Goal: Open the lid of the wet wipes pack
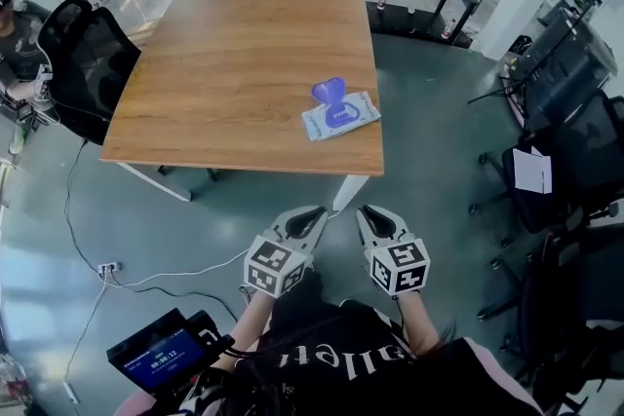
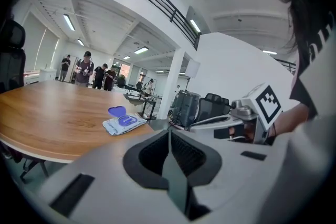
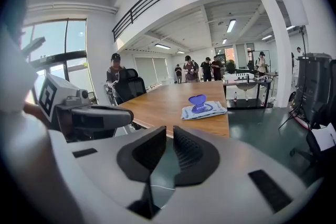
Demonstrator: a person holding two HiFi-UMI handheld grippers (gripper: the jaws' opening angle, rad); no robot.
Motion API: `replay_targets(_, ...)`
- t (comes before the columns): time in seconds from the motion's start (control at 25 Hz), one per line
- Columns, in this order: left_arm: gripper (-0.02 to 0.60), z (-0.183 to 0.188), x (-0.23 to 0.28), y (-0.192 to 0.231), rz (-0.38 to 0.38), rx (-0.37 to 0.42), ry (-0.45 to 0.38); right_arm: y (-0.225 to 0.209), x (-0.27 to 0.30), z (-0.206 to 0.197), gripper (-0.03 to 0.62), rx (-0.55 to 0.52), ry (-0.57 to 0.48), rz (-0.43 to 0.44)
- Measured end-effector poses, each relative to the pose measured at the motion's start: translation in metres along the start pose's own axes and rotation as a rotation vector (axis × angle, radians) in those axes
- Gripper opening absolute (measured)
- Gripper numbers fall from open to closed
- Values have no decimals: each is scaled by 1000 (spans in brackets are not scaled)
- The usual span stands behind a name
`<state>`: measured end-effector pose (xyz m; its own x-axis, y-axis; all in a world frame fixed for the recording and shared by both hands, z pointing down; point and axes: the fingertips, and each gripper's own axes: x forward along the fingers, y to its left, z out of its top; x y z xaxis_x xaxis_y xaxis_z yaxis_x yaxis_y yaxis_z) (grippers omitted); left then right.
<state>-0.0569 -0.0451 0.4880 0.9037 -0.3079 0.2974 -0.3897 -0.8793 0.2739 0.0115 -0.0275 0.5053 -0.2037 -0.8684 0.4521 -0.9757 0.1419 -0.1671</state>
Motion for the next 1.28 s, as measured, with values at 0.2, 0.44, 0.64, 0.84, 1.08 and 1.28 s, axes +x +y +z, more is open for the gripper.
replay_targets(0.2,12,-12,10,-51,7,-21,-9,-10,-43,-16,46,-10,-1,26)
replay_targets(0.44,12,-26,13,-108,58,-46,-29,-20,-95,-46,46,-25,16,78)
replay_targets(0.64,12,-41,2,-150,108,-64,-49,-17,-135,-72,46,-30,30,141)
replay_targets(0.84,12,-59,-18,-185,154,-90,-54,-7,-164,-98,46,-43,53,197)
replay_targets(1.08,12,-69,-33,-205,206,-108,-70,7,-184,-106,46,-81,37,256)
replay_targets(1.28,12,-65,-41,-223,218,-92,-86,12,-203,-111,46,-69,20,274)
